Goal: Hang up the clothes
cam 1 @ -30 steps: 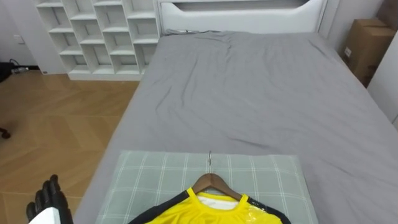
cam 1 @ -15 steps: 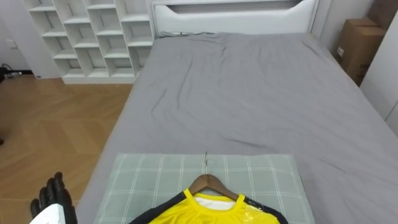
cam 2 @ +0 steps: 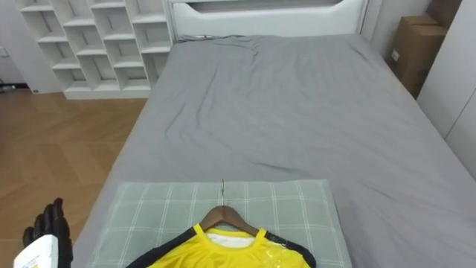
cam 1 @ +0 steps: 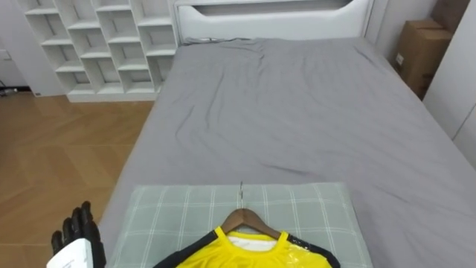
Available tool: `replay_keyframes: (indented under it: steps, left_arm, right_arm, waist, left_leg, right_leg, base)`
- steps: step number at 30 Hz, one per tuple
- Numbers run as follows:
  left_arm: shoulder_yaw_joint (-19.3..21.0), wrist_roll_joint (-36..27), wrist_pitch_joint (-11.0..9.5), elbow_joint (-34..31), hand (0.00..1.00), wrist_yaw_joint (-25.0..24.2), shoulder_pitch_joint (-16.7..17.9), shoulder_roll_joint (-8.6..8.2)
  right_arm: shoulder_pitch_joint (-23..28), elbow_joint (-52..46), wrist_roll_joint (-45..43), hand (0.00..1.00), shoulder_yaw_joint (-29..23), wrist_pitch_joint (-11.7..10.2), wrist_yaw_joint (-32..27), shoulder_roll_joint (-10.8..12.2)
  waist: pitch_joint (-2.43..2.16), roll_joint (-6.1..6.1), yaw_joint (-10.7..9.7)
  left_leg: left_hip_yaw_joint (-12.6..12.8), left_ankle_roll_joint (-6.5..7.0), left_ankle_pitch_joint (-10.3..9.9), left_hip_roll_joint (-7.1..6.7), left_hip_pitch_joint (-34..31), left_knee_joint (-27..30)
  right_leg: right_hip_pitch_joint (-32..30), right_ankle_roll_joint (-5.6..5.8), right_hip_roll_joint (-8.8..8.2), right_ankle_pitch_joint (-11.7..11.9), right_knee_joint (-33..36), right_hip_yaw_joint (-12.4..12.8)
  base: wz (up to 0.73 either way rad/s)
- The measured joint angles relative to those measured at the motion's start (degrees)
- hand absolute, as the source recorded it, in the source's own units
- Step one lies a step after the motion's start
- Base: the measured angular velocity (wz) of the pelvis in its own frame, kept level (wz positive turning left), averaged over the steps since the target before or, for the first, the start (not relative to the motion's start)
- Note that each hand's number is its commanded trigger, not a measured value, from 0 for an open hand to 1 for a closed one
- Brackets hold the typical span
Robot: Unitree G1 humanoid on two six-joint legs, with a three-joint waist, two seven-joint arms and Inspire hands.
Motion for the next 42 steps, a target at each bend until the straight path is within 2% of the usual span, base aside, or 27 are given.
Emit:
replay_keyframes:
  steps: [6,8,12,17,21,23,25,30,34,38,42]
  left_arm:
    - [-0.8,-0.3,0.7,0.0,0.0,-1.1,-1.5,0.05]
    - [-0.8,-1.1,0.7,0.0,0.0,-1.1,-2.1,0.14]
    - [-1.0,-1.3,0.9,0.0,0.0,-1.2,-2.7,0.65]
    - [-6.3,-1.2,2.1,0.0,0.0,-1.7,-4.7,2.06]
    - [-8.1,-1.2,2.1,1.2,0.0,-2.6,-6.8,2.0]
    - [-8.1,-1.2,2.1,2.9,0.0,-3.1,-8.5,2.0]
    - [-8.2,-1.3,2.1,4.3,0.0,-3.3,-9.6,2.0]
    - [-8.4,-1.3,2.1,5.0,0.0,-3.4,-10.0,2.01]
    - [-8.7,-1.3,2.1,5.1,0.0,-3.4,-11.1,2.0]
    - [-10.9,-1.7,3.5,5.3,0.0,-3.7,-11.1,1.83]
    - [-12.3,-1.7,4.2,6.1,0.0,-5.2,-11.1,1.27]
  right_arm:
    - [1.5,-0.8,0.0,0.0,0.0,0.0,-0.5,-0.5]
    - [1.5,-0.8,-1.8,0.0,-0.1,0.0,-0.9,-0.6]
    - [1.1,-0.1,-4.5,0.0,-0.4,0.1,-1.5,-0.6]
    - [1.5,0.3,-6.5,0.0,0.3,2.0,-3.0,-0.8]
    - [1.6,0.7,-8.2,0.0,0.3,3.4,-3.6,-0.7]
    - [1.7,0.9,-8.9,0.0,0.4,3.4,-3.6,-0.7]
    - [1.5,1.0,-8.8,0.0,0.6,3.4,-3.6,-0.7]
    - [0.4,2.3,-8.9,0.0,1.3,3.3,-3.8,-0.7]
    - [0.4,2.5,-9.3,0.0,1.4,3.4,-3.7,-0.7]
    - [-0.2,2.5,-9.6,0.0,1.4,5.2,-3.6,-0.7]
    - [-0.2,2.4,-11.2,0.0,1.4,5.8,-3.7,-0.7]
  waist:
    - [-0.09,-0.06,-0.2]
    - [-0.07,-0.16,-0.4]
    - [-0.01,-0.44,-2.0]
    - [0.0,-0.3,-2.9]
    - [0.03,-0.16,-3.2]
    - [-0.12,0.12,-3.3]
    - [-0.08,0.2,-3.8]
    - [-0.13,0.27,-4.7]
    - [0.1,-0.06,-5.3]
    - [0.09,-0.03,-6.2]
    - [0.13,0.02,-6.4]
  left_leg:
    - [0.9,0.0,0.0,0.22,0.0,0.1]
    - [1.4,0.01,0.0,0.29,0.0,0.1]
    - [1.4,0.0,0.0,0.32,0.0,0.0]
    - [1.8,0.0,0.0,0.48,-0.3,-0.2]
    - [2.1,0.0,0.0,0.68,-0.5,-0.1]
    - [2.1,-0.05,0.0,0.79,-1.1,-0.1]
    - [2.1,-0.11,0.2,0.8,-1.2,-0.1]
    - [2.1,-0.13,0.2,0.88,-1.7,-0.2]
    - [2.2,-0.09,0.3,0.86,-2.4,-0.1]
    - [2.4,-0.08,0.3,0.87,-3.0,0.0]
    - [2.8,-0.06,0.3,0.93,-3.3,0.5]
  right_leg:
    - [-0.5,0.0,0.0,0.0,0.1,0.9]
    - [-0.7,0.0,0.0,0.0,0.1,1.8]
    - [-0.8,0.0,0.01,0.0,0.1,2.3]
    - [-1.7,-0.02,0.05,0.0,0.4,2.3]
    - [-2.0,-0.09,0.17,0.1,0.5,2.5]
    - [-2.6,-0.21,0.23,0.1,0.6,2.4]
    - [-2.8,-0.23,0.23,0.1,0.7,2.4]
    - [-3.5,-0.23,0.25,0.1,1.0,2.4]
    - [-4.1,-0.24,0.24,0.2,1.0,2.4]
    - [-4.5,-0.24,0.23,0.2,1.0,2.6]
    - [-4.5,-0.25,0.2,0.2,1.0,2.9]
  base:
    - [-0.08]
    - [-0.1]
    - [-0.02]
    - [-0.03]
    - [-0.04]
    - [0.0]
    - [0.0]
    - [0.0]
    - [0.0]
    - [-0.01]
    - [-0.05]
